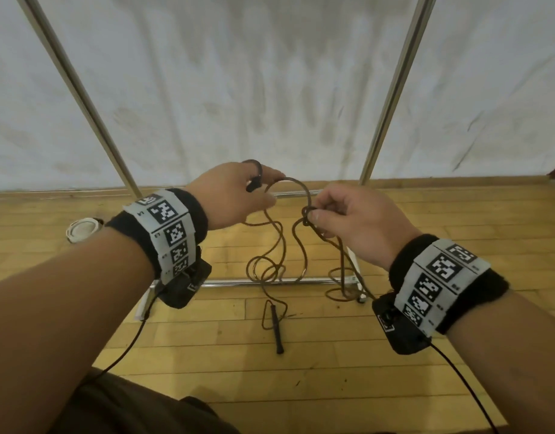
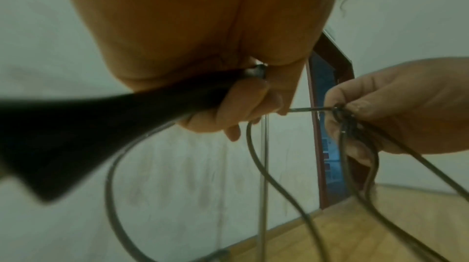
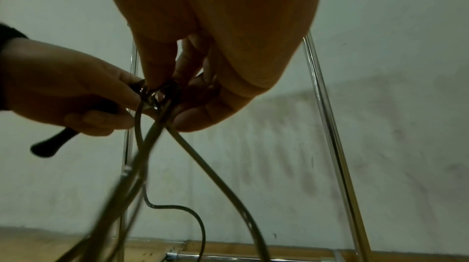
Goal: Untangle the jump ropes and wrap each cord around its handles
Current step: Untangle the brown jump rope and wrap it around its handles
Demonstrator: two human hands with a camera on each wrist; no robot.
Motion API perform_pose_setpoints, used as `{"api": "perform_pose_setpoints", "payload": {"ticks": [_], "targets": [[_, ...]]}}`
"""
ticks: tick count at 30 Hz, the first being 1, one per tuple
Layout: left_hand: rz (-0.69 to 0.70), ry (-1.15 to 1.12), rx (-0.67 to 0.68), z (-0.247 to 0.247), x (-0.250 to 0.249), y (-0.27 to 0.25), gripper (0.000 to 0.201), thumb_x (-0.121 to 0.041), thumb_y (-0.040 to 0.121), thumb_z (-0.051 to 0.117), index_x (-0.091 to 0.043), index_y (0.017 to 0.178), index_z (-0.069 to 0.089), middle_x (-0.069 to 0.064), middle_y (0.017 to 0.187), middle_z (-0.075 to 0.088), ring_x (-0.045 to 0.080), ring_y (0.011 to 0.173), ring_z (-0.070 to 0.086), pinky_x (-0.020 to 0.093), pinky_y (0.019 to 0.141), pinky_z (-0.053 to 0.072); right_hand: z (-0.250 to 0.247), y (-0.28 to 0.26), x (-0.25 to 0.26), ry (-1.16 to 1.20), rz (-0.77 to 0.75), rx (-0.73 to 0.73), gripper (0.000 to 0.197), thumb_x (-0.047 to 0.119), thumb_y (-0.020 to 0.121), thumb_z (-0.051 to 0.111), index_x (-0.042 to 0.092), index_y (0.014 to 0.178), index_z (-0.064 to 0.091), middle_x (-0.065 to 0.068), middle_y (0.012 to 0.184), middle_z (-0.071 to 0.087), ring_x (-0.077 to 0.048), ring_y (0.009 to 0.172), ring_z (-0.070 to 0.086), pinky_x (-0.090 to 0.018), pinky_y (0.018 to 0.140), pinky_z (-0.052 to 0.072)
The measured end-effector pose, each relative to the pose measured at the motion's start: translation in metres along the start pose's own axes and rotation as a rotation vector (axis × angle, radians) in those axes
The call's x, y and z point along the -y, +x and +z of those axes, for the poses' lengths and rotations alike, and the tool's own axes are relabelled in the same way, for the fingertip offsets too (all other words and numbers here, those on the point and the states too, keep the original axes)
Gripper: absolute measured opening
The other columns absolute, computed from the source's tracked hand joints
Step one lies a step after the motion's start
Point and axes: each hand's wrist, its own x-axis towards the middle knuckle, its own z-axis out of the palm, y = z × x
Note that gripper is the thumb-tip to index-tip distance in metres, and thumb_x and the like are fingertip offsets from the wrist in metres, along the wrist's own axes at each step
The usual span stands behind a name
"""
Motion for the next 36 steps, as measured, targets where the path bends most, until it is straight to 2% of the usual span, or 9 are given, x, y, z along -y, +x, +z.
{"api": "perform_pose_setpoints", "payload": {"ticks": [4,7,10,14,20,25,29,33,36], "targets": [[0.073,-0.160,0.106,0.011,-0.007,-0.006,0.080,-0.045,0.087,0.081,-0.054,0.155,0.039,-0.010,0.085,0.067,0.008,0.057,0.068,0.022,0.058,0.056,-0.004,-0.002,0.007,0.044,-0.039,0.016,0.006,0.030,0.095,0.068,0.024,0.095,0.069,-0.004,0.085,0.074,-0.018,0.077,0.069,-0.045,0.079,0.059],[0.134,-0.329,0.152,0.008,-0.010,-0.005,0.093,-0.047,0.074,0.084,-0.065,0.151,0.037,-0.017,0.103,0.065,0.013,0.057,0.063,0.032,0.060,0.058,-0.010,-0.002,0.012,0.158,-0.043,0.059,0.011,0.024,0.096,0.067,0.012,0.096,0.064,-0.011,0.082,0.075,-0.025,0.075,0.072,-0.043,0.076,0.061],[0.173,-0.423,0.220,0.009,-0.010,-0.005,0.073,-0.049,0.068,0.086,-0.060,0.134,0.057,-0.022,0.095,0.073,0.011,0.055,0.060,0.031,0.055,0.054,-0.011,-0.002,0.015,0.322,-0.026,0.098,0.015,0.012,0.098,0.065,-0.001,0.098,0.057,-0.011,0.078,0.073,-0.019,0.069,0.071,-0.030,0.067,0.060],[0.171,-0.573,0.234,0.020,-0.011,-0.006,0.046,-0.036,0.077,0.084,-0.033,0.119,0.066,-0.022,0.074,0.072,0.007,0.054,0.057,0.023,0.048,0.048,-0.008,-0.004,0.018,0.503,0.027,0.138,0.016,0.010,0.102,0.059,-0.005,0.103,0.054,-0.015,0.080,0.074,-0.027,0.070,0.071,-0.038,0.066,0.062],[0.120,-0.455,0.124,0.018,-0.012,-0.004,0.009,-0.042,0.082,0.076,-0.042,0.090,0.072,-0.012,0.063,0.065,0.012,0.055,0.058,0.024,0.047,0.046,-0.013,-0.005,0.019,0.592,0.166,0.155,0.017,0.018,0.105,0.055,0.006,0.117,0.052,-0.022,0.094,0.076,-0.037,0.076,0.074,-0.043,0.068,0.063],[0.022,-0.414,0.077,0.008,-0.009,-0.002,0.007,-0.038,0.089,0.076,-0.038,0.086,0.069,-0.007,0.066,0.066,0.015,0.059,0.057,0.029,0.052,0.047,-0.017,-0.002,0.003,0.262,0.126,0.136,0.017,0.004,0.093,0.069,0.009,0.108,0.066,-0.017,0.095,0.075,-0.024,0.081,0.077,-0.046,0.079,0.064],[-0.037,-0.343,0.130,0.005,-0.005,-0.001,0.014,-0.037,0.095,0.078,-0.030,0.089,0.067,0.015,0.096,0.073,0.023,0.070,0.058,0.038,0.064,0.049,-0.017,-0.001,-0.008,0.084,0.118,0.035,0.012,0.011,0.097,0.061,0.020,0.098,0.068,-0.010,0.088,0.074,-0.014,0.076,0.076,-0.046,0.082,0.063],[-0.079,-0.323,0.137,0.007,-0.008,-0.001,0.022,-0.046,0.095,0.076,-0.026,0.091,0.068,-0.010,0.059,0.057,0.010,0.055,0.050,0.030,0.053,0.046,-0.011,0.004,-0.014,-0.063,0.096,-0.067,0.014,0.022,0.102,0.053,0.029,0.107,0.063,0.006,0.089,0.070,-0.009,0.081,0.069,-0.027,0.074,0.054],[-0.128,-0.317,0.039,0.006,-0.012,0.000,0.033,-0.057,0.095,0.071,-0.025,0.086,0.068,-0.011,0.055,0.051,0.011,0.052,0.047,0.029,0.051,0.044,-0.010,0.006,-0.013,-0.081,0.118,-0.115,0.018,0.018,0.100,0.050,0.025,0.108,0.065,0.009,0.096,0.068,-0.008,0.089,0.063,-0.024,0.075,0.051]]}}
